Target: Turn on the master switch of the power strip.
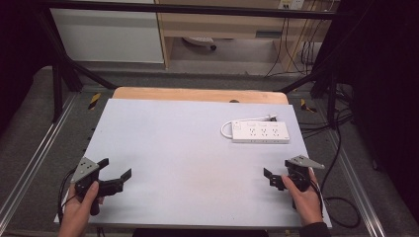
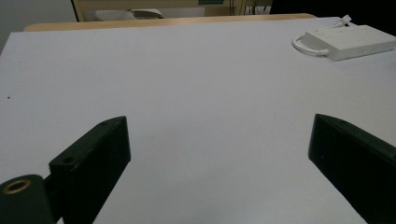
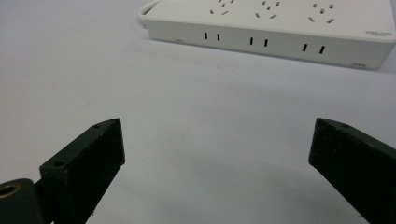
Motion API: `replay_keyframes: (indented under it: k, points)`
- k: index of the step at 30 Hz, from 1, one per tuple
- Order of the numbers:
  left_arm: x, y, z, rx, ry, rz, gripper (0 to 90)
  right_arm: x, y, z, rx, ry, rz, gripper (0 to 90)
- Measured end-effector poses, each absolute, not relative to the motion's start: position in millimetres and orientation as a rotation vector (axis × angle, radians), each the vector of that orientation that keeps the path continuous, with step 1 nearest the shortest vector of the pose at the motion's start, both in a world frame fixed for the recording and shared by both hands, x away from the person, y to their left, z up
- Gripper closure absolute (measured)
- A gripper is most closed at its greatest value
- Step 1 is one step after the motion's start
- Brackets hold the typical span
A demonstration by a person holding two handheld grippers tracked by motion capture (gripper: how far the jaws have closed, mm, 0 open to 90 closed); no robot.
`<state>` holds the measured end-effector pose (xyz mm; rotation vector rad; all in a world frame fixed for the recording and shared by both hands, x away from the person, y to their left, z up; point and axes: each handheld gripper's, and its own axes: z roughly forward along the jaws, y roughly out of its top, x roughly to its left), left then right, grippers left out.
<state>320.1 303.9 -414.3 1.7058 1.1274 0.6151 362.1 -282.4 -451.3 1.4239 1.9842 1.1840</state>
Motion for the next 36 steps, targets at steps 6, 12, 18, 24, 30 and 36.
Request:
replay_keyframes:
  k: [6,12,18,24,30,36]
  points:
    - [320,304,-415,1.714,1.13,0.614,5.8,373,-272,-443,1.399,1.981,1.183,5.9]
    - [322,305,-415,1.714,1.143,0.627,5.8,383,-267,-435,1.349,1.964,1.213,6.6]
    - [330,304,-416,1.717,1.132,0.631,5.8,390,-266,-429,1.347,1.949,1.246,7.2]
    - [338,303,-415,1.719,1.12,0.633,5.8,401,-266,-421,1.349,1.98,1.255,5.0]
    - [337,305,-418,1.72,1.132,0.626,5.8,409,-267,-412,1.322,1.969,1.246,5.2]
    - [332,305,-419,1.722,1.146,0.628,5.8,418,-265,-406,1.313,1.952,1.223,4.4]
